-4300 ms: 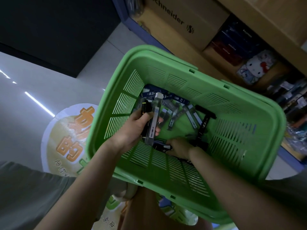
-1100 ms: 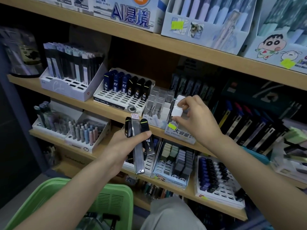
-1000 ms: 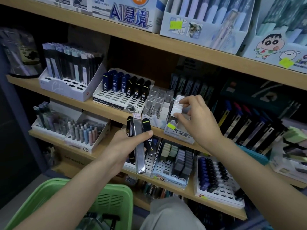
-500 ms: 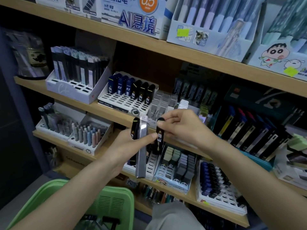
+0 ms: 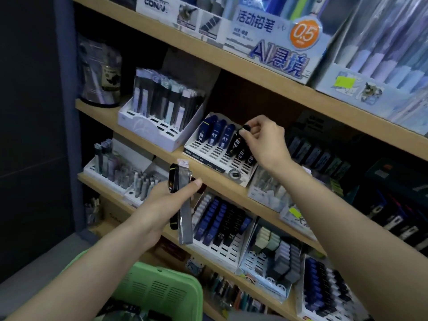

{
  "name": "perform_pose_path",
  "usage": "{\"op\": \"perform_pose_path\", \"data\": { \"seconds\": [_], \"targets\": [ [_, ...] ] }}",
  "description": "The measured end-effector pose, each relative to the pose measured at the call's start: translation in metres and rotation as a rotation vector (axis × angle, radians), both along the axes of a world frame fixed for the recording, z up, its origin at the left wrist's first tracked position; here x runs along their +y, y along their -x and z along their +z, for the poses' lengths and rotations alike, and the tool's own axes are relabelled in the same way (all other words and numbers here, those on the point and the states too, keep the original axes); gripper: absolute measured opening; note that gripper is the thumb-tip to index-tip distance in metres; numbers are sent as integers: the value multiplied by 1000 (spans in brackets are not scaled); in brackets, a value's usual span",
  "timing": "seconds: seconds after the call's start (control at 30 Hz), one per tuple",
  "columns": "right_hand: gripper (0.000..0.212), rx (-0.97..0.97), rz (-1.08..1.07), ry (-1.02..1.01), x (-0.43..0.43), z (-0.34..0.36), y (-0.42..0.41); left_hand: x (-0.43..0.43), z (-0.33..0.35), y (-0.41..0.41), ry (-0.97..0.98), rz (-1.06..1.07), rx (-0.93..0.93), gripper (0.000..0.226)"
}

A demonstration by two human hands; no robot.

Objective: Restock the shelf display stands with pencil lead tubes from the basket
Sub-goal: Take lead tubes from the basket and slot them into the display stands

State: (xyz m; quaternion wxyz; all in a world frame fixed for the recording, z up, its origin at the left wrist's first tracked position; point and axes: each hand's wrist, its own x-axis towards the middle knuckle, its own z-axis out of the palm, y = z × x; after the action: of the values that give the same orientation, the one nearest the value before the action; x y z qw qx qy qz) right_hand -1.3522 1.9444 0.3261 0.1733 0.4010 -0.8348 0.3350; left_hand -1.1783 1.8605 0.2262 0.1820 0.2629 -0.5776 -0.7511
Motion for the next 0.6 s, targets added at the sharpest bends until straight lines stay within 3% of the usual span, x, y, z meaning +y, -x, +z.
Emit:
{"op": "perform_pose_path", "data": {
  "seconds": [0.07,0.23,0.33,0.5,0.6],
  "targets": [
    [14,14,-12,-59,-10,-4,10,-11,-4,-4,-3,14,-15,54],
    [15,24,-47,-138,-19,-11,24,-31,-12,-11,8,32,-18,36],
    [8,-52,-30,-165,-19,-8,29,-37,-14,-9,2,35,-10,35],
    [16,-95,-21,-298,-19,-4,36,-32,-9,0,-7,20,5,30],
    [15,-42,-25,-305,-18,-9,36,-28,-9,5,-9,14,14,41]
  ]
}}
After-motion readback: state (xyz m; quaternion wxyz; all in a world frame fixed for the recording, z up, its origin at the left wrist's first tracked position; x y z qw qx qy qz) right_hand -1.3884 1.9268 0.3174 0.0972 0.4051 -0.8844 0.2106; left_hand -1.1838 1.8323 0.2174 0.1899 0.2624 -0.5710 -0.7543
